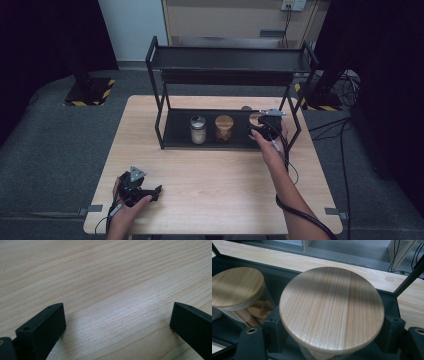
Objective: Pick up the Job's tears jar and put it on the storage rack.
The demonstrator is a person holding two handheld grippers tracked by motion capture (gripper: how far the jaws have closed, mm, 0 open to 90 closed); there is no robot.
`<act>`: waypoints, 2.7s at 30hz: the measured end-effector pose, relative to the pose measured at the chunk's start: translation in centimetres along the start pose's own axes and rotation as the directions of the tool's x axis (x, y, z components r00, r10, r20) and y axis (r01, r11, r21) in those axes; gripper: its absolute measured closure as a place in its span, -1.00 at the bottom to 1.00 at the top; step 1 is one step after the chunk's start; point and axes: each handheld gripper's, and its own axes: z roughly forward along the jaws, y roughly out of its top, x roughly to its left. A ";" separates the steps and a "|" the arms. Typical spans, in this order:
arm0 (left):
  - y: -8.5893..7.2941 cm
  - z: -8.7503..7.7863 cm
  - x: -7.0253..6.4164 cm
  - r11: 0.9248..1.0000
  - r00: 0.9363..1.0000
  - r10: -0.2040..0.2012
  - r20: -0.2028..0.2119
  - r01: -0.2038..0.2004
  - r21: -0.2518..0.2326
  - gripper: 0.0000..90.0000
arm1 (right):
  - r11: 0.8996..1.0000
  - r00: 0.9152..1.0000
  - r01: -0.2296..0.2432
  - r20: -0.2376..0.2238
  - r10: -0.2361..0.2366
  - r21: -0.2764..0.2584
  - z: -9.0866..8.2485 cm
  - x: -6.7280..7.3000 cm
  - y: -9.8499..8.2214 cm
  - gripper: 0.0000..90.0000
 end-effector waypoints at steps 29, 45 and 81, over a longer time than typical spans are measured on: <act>0.0 0.0 0.0 1.000 1.000 0.000 0.000 0.000 0.000 -1.00 | 1.000 1.000 -0.005 0.002 0.005 0.025 2.2 0.4 0.5 -0.43; 0.0 0.0 0.0 1.000 1.000 0.000 0.000 0.000 0.000 -1.00 | 0.999 1.000 -0.015 -0.006 0.016 0.034 3.3 0.5 0.1 -0.43; 0.0 0.0 0.0 1.000 1.000 0.000 0.000 0.000 0.000 -1.00 | 0.999 1.000 -0.023 -0.014 0.023 0.034 3.8 0.4 -1.2 -0.43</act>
